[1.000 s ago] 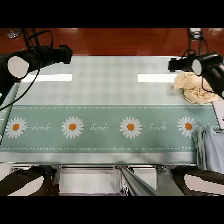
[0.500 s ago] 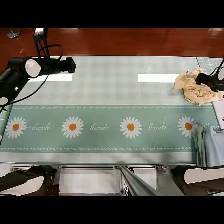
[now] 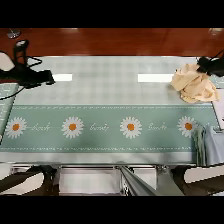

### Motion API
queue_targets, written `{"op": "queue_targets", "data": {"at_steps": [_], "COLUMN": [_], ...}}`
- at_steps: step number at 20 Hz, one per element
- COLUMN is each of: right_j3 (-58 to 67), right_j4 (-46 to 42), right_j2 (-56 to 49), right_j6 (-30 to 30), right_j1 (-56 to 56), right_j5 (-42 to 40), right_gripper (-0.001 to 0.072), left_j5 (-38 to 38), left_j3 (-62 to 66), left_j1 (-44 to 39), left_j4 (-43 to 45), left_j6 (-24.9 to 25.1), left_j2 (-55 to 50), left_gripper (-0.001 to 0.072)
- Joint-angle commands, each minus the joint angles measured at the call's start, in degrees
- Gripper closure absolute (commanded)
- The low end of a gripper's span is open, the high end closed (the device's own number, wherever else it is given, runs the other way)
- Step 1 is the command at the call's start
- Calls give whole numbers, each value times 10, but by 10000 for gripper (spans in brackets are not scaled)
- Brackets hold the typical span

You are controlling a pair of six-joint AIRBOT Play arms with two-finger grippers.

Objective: Fold the shirts.

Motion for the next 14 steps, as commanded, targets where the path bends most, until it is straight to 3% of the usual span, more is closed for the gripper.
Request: {"op": "queue_targets", "data": {"at_steps": [1,5,8,14], "right_j3": [56,56,56,56], "right_j4": [101,85,84,84], "right_j2": [92,230,308,408], "right_j6": [-39,-78,-101,-146], "right_j1": [5,57,104,207], "right_j5": [-41,-104,-144,-159], "right_gripper": [687,687,687,687], "left_j5": [-61,9,18,45], "left_j3": [-39,-218,-317,-344], "left_j1": [37,-7,-32,-31], "left_j4": [-87,-186,-201,-203], "left_j6": [92,98,85,76], "left_j2": [110,288,376,400], "left_gripper": [2,2,3,3]}}
